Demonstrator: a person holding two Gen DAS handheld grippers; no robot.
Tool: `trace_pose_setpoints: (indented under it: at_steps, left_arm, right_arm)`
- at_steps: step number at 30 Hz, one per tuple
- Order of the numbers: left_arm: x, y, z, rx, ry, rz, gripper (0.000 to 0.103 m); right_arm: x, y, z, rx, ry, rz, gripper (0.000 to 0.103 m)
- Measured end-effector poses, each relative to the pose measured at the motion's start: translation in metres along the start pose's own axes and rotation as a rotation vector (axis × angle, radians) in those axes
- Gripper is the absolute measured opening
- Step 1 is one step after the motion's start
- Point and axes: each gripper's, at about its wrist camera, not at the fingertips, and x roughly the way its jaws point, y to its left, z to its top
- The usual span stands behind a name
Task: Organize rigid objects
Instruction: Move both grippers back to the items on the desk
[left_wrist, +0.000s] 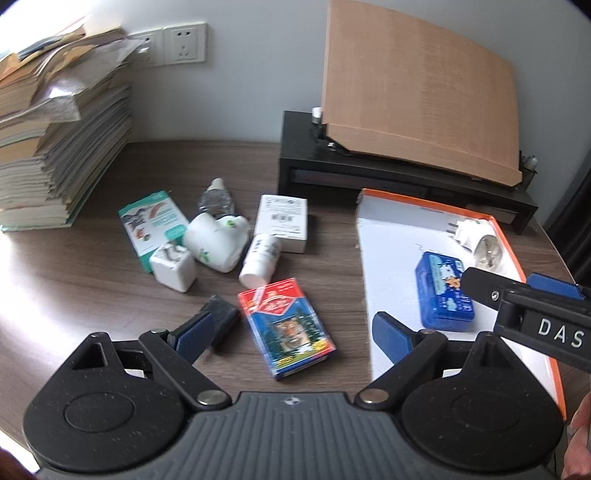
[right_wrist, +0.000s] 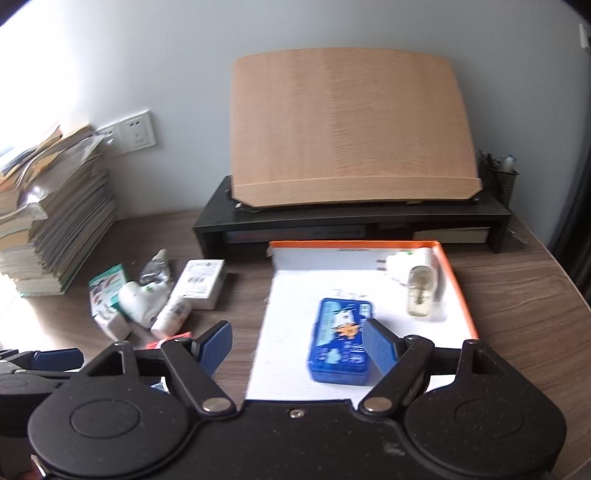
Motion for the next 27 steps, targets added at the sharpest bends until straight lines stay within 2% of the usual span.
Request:
trace_pose_setpoints:
  at_steps: [8,20,23,27]
  left_arm:
    - [-0.004,0.035,-0.004,-0.071,-0.004,0.040,0.095]
    - [0.005,0.075,-0.015,-0.143,0.037,0.104,0.096]
    - [0.010,0.080,-0.016,-0.146,0.045,0.106,0.096]
    - [0.020,0.082,-0.019,-0.102,0.042,0.080,0.095]
  right_arm:
    - [0.008,0.028,-0.009,-0.059,0.032,0.042,0.091]
    - [0.022,0.048,-0.016,-0.105,0.078,0.096,0.091]
    - [0.026,0.050,-0.016,-0.112,0.088,0.100,0.091]
    - [0.032,0.052,-0.017,-0.119,0.102,0.108,0.091]
